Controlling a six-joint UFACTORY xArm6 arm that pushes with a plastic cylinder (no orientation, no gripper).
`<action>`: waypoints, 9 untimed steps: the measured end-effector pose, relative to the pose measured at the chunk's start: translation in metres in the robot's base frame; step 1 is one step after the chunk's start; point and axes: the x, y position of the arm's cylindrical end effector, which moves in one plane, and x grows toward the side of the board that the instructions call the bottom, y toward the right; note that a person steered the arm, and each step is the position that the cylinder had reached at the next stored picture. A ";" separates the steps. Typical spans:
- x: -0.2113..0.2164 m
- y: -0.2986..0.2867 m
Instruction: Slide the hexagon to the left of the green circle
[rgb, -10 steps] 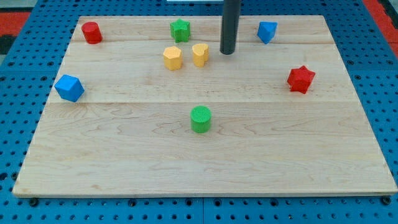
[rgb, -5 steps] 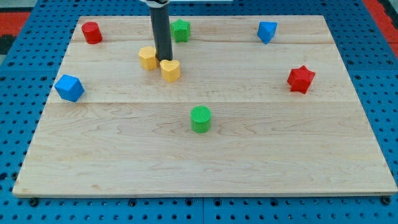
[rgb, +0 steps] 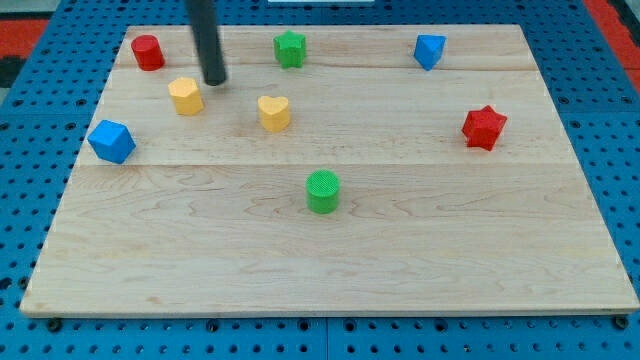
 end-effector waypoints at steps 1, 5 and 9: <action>0.020 -0.037; 0.150 -0.001; 0.018 0.062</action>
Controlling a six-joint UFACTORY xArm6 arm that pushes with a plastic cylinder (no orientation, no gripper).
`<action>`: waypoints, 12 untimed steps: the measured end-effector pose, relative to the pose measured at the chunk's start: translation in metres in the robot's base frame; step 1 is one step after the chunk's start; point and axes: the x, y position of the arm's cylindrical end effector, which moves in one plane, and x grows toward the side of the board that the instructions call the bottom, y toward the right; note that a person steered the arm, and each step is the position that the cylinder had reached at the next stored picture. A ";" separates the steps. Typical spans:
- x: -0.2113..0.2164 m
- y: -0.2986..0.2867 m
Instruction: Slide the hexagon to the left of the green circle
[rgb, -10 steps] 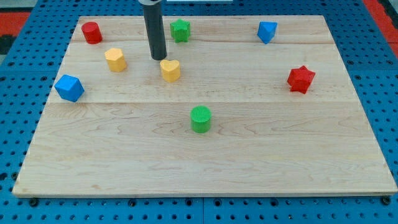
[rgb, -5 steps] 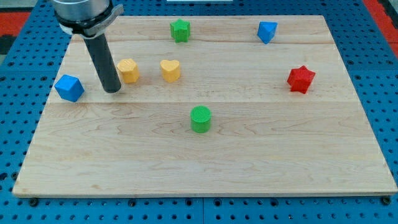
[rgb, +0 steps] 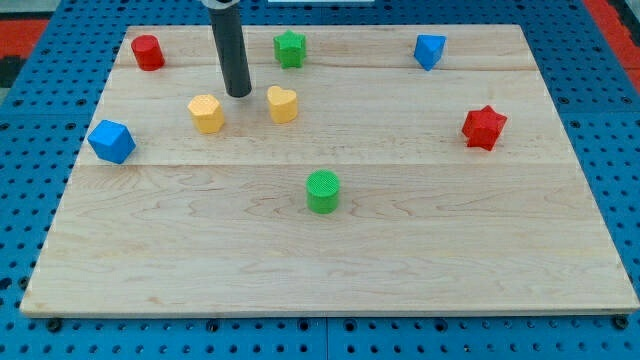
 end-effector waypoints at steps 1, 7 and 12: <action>0.017 -0.025; 0.141 -0.104; 0.113 -0.068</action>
